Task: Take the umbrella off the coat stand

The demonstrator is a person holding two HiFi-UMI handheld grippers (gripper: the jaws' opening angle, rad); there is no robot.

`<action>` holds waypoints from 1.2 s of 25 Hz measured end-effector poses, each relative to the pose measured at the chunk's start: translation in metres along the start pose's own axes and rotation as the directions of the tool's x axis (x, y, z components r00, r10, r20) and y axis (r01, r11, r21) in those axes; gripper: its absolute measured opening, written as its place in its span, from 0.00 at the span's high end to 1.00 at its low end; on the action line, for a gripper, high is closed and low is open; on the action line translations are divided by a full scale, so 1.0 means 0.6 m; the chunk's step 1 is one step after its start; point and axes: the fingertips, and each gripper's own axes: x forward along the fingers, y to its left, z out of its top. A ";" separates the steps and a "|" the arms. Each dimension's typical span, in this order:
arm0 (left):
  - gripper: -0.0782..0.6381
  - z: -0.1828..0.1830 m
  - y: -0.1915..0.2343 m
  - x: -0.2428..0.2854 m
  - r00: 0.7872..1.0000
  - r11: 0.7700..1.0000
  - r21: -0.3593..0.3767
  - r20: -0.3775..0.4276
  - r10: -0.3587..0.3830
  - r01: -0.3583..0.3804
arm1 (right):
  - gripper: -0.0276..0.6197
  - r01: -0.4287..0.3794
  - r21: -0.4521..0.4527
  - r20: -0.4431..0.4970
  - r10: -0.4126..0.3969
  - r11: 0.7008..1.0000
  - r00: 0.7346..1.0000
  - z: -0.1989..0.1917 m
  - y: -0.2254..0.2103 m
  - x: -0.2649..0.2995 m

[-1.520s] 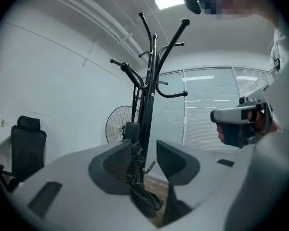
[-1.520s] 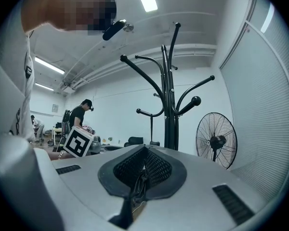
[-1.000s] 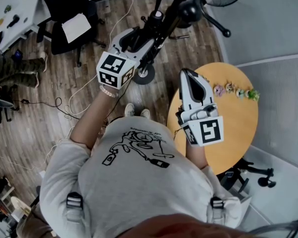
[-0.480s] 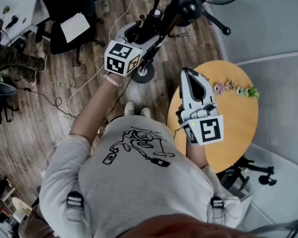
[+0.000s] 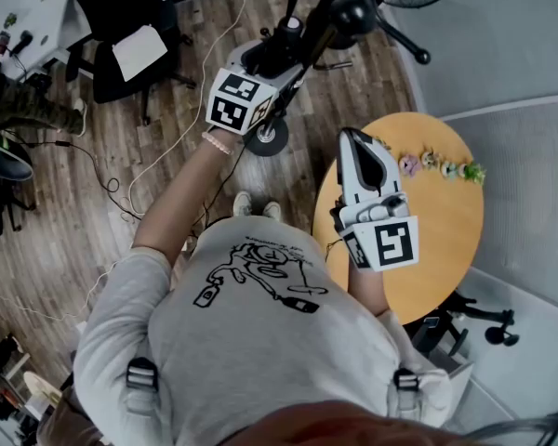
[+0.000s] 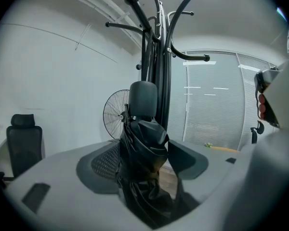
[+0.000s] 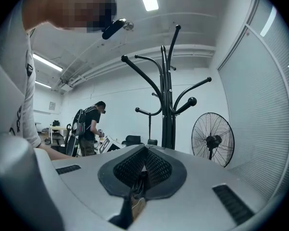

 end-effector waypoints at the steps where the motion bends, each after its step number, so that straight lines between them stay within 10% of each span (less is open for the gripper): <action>1: 0.46 -0.002 0.002 0.001 1.000 1.000 0.002 -0.002 0.004 -0.004 | 0.93 0.001 0.000 0.000 -0.001 1.000 1.000 0.000 0.000 -0.001; 30: 0.59 0.055 0.010 -0.050 0.995 0.998 0.025 0.087 0.054 -0.056 | 0.93 0.008 0.003 0.007 -0.009 1.000 1.000 -0.001 0.004 -0.008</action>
